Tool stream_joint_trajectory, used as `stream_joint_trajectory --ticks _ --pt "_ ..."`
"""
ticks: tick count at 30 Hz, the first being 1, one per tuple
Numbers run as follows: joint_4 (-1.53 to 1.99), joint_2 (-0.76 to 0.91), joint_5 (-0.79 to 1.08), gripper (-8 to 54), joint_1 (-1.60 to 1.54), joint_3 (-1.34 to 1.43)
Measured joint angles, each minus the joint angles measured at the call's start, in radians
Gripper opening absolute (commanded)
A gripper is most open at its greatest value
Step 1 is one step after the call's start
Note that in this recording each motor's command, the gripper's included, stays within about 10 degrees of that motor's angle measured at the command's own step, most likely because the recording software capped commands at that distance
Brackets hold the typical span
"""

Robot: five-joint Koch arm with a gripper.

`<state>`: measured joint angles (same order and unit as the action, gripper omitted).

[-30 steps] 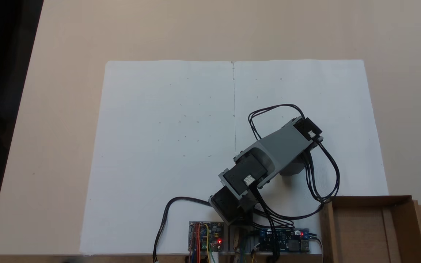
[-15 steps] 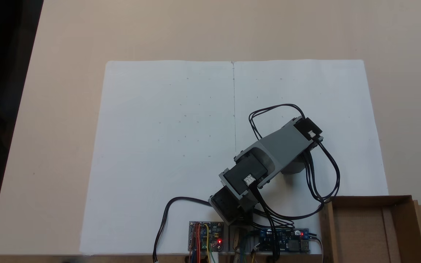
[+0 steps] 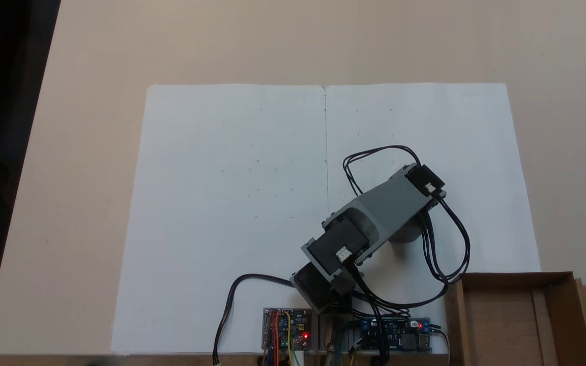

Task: Grasp a green dice and put it in the bin.

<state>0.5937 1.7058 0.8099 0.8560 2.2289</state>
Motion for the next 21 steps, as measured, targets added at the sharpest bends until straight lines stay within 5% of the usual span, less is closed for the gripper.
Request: stream_joint_trajectory --ticks 21 --pt "-0.035 0.034 -0.049 41.8 -0.002 0.003"
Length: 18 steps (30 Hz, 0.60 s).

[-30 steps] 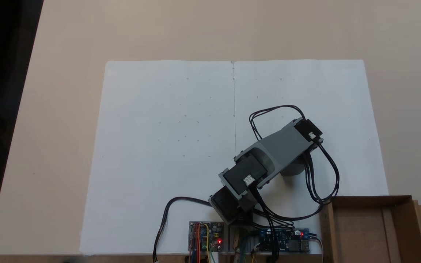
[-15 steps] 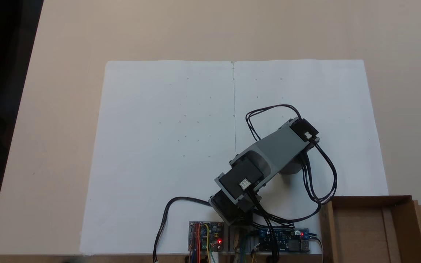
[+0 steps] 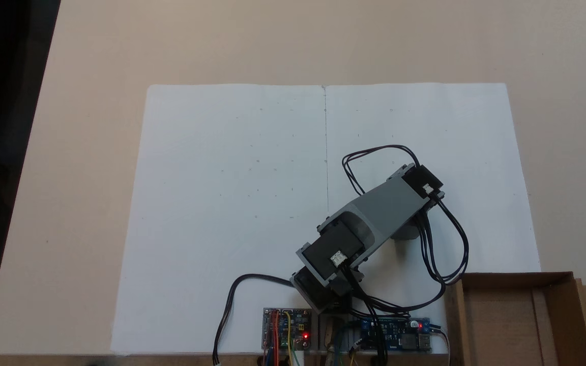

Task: Grasp a green dice and put it in the bin.

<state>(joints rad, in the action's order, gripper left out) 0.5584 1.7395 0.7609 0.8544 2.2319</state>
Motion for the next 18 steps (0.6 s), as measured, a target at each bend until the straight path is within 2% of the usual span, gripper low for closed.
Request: stream_joint_trajectory --ticks 8,18 --pt "-0.009 0.000 -0.002 41.0 0.000 0.023" --pt "-0.040 0.000 -0.002 33.9 -0.017 0.031"
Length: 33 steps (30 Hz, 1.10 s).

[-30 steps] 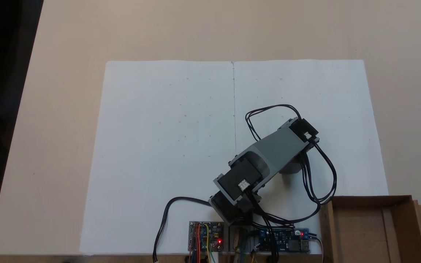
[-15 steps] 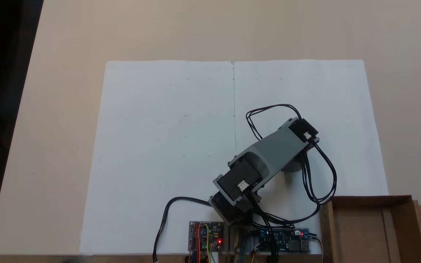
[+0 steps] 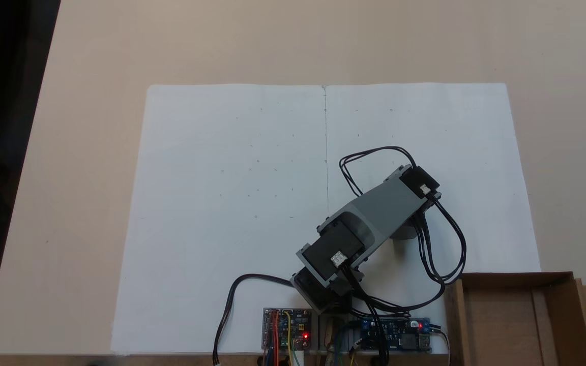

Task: Grasp a green dice and put it in the bin.

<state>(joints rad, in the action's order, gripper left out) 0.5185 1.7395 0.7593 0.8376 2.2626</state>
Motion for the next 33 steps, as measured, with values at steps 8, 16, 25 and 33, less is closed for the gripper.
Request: stream_joint_trajectory --ticks 8,16,25,33 --pt "-0.023 0.002 0.000 31.6 0.000 0.021" --pt "-0.052 0.000 0.000 23.2 0.000 0.029" --pt "-0.055 0.000 0.000 15.8 0.000 0.035" --pt "-0.153 0.032 0.000 12.3 0.017 0.058"
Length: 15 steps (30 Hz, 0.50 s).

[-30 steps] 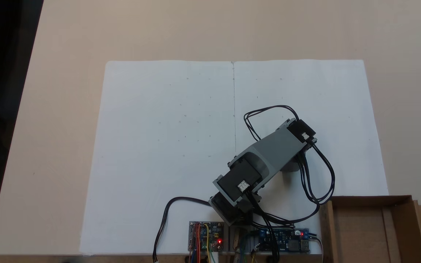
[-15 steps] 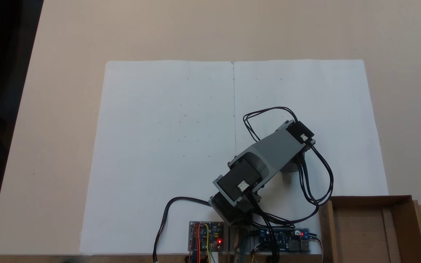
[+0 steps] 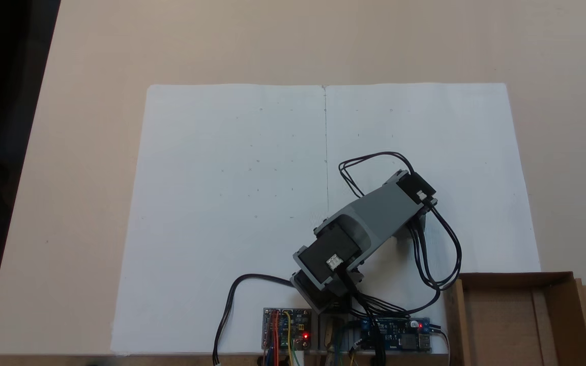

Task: Grasp a green dice and put it in the bin.

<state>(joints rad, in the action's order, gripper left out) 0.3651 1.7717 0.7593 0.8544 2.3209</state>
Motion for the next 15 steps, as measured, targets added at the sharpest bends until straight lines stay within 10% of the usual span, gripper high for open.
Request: stream_joint_trajectory --ticks 15 --pt "-0.115 0.163 -0.183 12.3 0.052 -0.169"
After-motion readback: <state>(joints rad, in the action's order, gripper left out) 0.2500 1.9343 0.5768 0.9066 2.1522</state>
